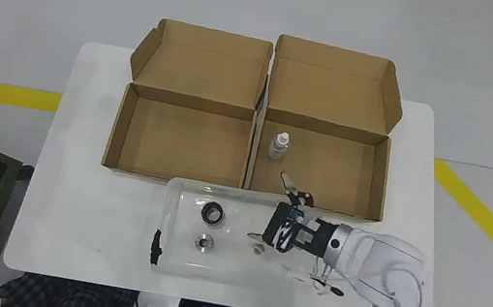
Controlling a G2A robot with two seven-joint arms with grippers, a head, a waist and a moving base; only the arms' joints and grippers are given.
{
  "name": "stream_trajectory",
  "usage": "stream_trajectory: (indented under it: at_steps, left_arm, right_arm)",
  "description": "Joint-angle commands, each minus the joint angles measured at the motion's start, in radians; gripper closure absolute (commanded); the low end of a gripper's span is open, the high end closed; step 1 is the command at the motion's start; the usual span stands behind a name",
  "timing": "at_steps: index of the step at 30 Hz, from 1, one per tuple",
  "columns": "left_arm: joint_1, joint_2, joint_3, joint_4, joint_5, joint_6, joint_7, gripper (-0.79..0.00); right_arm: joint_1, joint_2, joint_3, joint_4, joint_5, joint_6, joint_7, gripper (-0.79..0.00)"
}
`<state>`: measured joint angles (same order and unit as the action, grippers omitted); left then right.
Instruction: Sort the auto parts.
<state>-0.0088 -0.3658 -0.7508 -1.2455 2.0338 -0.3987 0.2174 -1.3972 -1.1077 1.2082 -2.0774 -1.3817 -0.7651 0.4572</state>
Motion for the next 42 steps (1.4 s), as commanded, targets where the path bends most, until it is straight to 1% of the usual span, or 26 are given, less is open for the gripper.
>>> stream_trajectory:
  at_steps: [1, 8, 17, 23, 39, 41, 42]
  left_arm:
    - [0.000, 0.000, 0.000, 0.000, 0.000, 0.000, 0.000, -0.785]
    - [0.000, 0.000, 0.000, 0.000, 0.000, 0.000, 0.000, -0.785]
    - [0.000, 0.000, 0.000, 0.000, 0.000, 0.000, 0.000, -0.785]
    - [0.000, 0.000, 0.000, 0.000, 0.000, 0.000, 0.000, -0.785]
    - [0.000, 0.000, 0.000, 0.000, 0.000, 0.000, 0.000, -0.785]
    - [0.000, 0.000, 0.000, 0.000, 0.000, 0.000, 0.000, -0.785]
    - [0.000, 0.000, 0.000, 0.000, 0.000, 0.000, 0.000, -0.785]
  right_arm:
    - [-0.002, 0.002, -0.009, -0.015, -0.020, -0.012, 0.028, -0.785]
    - [-0.013, 0.010, -0.043, -0.051, -0.063, -0.052, 0.134, -0.785]
    - [-0.005, 0.013, -0.111, -0.046, -0.050, -0.100, 0.255, -0.785]
    - [0.020, 0.013, -0.147, -0.032, -0.036, -0.102, 0.320, -0.785]
    - [0.061, 0.014, -0.209, 0.000, -0.061, -0.076, 0.409, -0.785]
    - [0.065, 0.015, -0.215, 0.002, -0.062, -0.074, 0.417, -0.770]
    - [0.067, 0.015, -0.218, 0.003, -0.063, -0.074, 0.423, -0.748]
